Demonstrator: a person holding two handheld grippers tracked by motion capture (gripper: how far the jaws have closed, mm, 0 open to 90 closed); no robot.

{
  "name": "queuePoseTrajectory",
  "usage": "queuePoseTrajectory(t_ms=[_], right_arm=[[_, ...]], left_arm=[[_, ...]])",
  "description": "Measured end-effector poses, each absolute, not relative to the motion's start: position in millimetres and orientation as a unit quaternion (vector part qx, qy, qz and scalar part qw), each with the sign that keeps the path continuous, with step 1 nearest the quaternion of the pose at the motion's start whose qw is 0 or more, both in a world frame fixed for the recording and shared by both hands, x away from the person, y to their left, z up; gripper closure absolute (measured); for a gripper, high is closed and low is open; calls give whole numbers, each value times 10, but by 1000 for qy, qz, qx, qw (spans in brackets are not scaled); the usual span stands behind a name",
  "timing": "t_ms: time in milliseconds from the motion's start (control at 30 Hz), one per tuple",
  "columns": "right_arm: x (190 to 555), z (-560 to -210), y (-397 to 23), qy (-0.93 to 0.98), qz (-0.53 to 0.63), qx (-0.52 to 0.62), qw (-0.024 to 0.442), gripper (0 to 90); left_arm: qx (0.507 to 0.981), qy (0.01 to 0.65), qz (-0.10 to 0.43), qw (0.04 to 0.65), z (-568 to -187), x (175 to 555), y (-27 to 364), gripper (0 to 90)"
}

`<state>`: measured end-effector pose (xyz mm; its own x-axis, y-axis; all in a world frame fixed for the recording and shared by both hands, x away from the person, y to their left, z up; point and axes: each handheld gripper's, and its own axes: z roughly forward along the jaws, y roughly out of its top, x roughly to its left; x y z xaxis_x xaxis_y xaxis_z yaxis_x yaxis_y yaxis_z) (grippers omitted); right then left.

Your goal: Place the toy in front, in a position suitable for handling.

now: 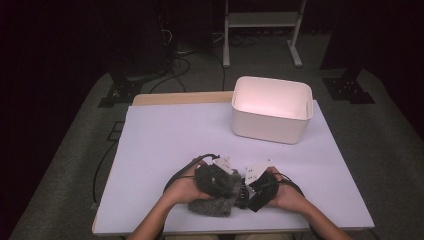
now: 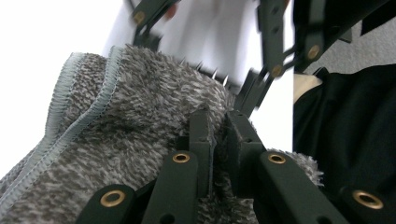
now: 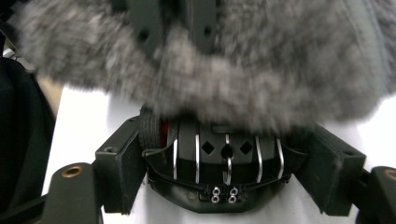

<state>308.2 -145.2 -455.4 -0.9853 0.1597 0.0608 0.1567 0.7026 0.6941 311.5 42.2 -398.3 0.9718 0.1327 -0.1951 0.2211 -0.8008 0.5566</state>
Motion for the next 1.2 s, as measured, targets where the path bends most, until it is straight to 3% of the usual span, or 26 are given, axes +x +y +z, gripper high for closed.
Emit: queuePoseTrajectory(t_ms=[233, 667, 1200], right_arm=[[3073, -4567, -1453, 922, 377, 88, 1, 235], [3085, -4541, -1437, 926, 371, 71, 10, 234], [3018, -4468, -1460, 927, 366, 71, 34, 220]], left_arm=[[947, 94, -70, 297, -3979, 3124, 483, 814], [934, 181, -50, 303, -4013, 3203, 1259, 803], [931, 171, -83, 311, -4124, 3193, 1169, 802]])
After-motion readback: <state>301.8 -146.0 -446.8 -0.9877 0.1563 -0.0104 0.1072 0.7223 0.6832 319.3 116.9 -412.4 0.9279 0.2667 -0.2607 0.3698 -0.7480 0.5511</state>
